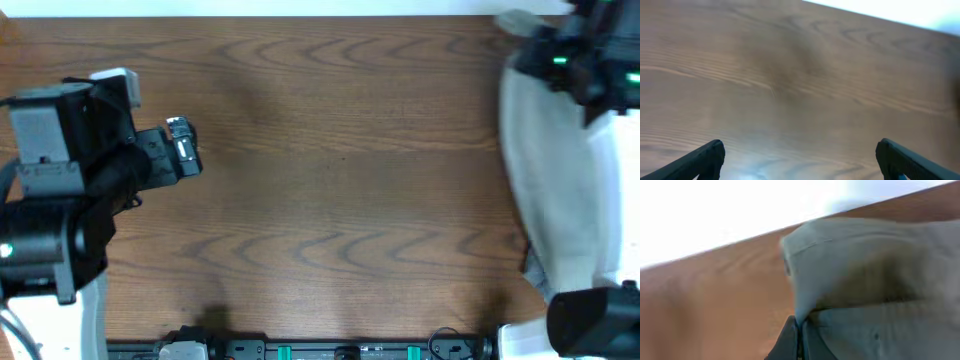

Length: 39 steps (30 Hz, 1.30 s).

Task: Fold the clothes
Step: 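Pull the grey-green shorts leftward onto the table center with the right gripper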

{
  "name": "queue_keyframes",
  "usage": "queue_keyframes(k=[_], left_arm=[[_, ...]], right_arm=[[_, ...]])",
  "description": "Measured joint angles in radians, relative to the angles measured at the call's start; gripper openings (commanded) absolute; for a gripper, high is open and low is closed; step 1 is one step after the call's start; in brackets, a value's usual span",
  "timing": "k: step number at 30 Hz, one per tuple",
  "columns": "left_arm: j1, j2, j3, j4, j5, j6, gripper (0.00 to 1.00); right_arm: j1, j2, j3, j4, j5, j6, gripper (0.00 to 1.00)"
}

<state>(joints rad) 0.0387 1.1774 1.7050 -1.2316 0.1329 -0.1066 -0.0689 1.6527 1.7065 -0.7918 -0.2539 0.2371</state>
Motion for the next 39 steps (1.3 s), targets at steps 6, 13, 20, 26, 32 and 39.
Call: queue_keyframes(k=[6,13,20,26,32,39], left_arm=[[0.000,-0.031,0.004,-0.018,-0.075,0.000,0.98],[0.000,-0.048,0.004,-0.043,-0.171,0.003,0.98],[0.000,-0.047,0.004,-0.044,-0.212,0.003,0.98],[0.000,-0.027,0.004,-0.047,-0.208,0.002,0.98],[0.000,0.042,0.004,-0.073,-0.165,0.001,0.95],[0.000,0.112,0.004,-0.082,-0.154,-0.001,0.95]], right_arm=[[0.329,0.125,0.000,0.005,-0.030,0.000,0.01],[0.706,0.283,0.000,0.052,-0.072,-0.041,0.09],[0.928,0.300,-0.001,0.040,0.003,-0.136,0.43],[0.820,0.237,-0.001,-0.039,0.176,-0.092,0.36],[0.499,0.234,0.000,-0.112,0.224,0.060,0.06],[0.305,0.420,0.000,-0.104,0.170,0.253,0.01]])
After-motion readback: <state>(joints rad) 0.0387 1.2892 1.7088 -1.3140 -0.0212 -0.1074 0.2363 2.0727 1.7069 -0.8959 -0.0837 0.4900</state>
